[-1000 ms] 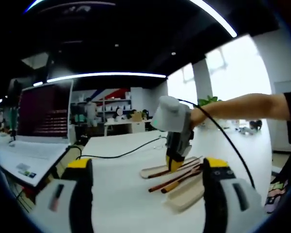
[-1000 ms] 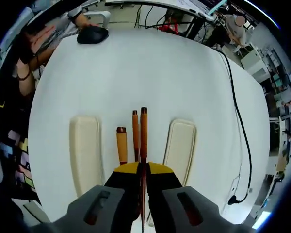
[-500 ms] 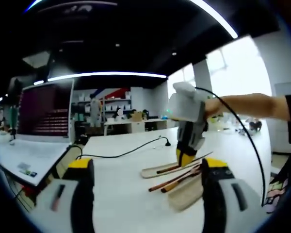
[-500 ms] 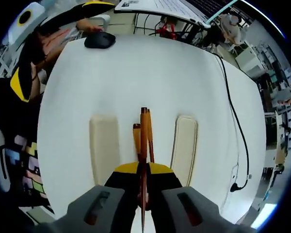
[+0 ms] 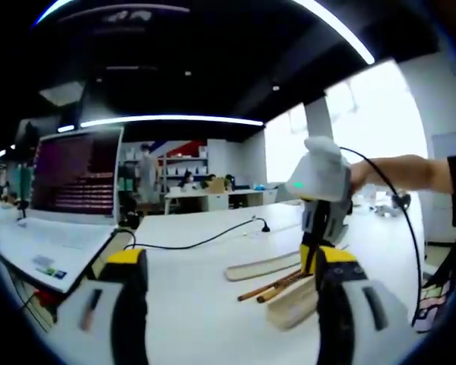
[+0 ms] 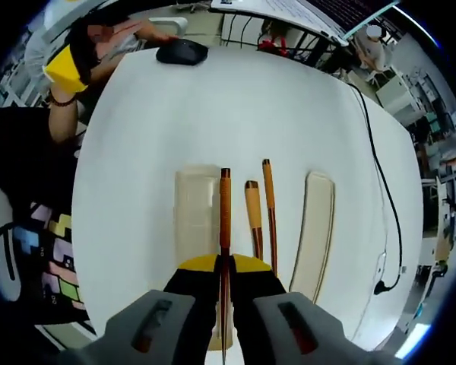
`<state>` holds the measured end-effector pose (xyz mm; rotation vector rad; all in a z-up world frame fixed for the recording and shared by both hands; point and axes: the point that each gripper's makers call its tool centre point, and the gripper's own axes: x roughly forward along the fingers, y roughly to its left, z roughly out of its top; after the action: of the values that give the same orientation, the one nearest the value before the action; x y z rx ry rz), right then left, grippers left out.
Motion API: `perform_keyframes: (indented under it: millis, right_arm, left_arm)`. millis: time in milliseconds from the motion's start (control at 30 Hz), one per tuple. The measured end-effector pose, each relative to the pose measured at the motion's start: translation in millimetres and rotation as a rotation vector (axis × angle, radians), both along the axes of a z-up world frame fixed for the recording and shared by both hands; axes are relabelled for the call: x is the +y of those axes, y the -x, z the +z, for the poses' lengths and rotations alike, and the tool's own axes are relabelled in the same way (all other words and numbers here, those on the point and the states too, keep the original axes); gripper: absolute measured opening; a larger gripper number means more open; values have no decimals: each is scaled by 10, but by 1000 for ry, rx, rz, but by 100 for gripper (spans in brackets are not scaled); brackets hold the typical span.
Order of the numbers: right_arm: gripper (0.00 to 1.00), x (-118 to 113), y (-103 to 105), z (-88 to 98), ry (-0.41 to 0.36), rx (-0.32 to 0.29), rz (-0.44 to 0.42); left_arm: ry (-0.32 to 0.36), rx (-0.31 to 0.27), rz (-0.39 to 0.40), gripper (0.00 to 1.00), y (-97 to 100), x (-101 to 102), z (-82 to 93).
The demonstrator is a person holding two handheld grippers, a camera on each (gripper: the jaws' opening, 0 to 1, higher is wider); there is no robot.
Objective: Arrange the utensils inside the cutlery case until each visible utensil rests in its matching compartment.
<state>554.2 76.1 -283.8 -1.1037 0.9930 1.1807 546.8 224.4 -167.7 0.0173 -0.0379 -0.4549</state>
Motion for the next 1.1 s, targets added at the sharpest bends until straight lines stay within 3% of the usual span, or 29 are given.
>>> perform_keyframes:
  millis: [367, 1100]
  right_arm:
    - [3, 112, -87, -57, 17, 1, 55]
    - [3, 143, -27, -252, 16, 60, 36]
  left_arm:
    - [-46, 16, 4, 93, -31, -24, -69]
    - [-88, 42, 25, 92, -86, -9, -159]
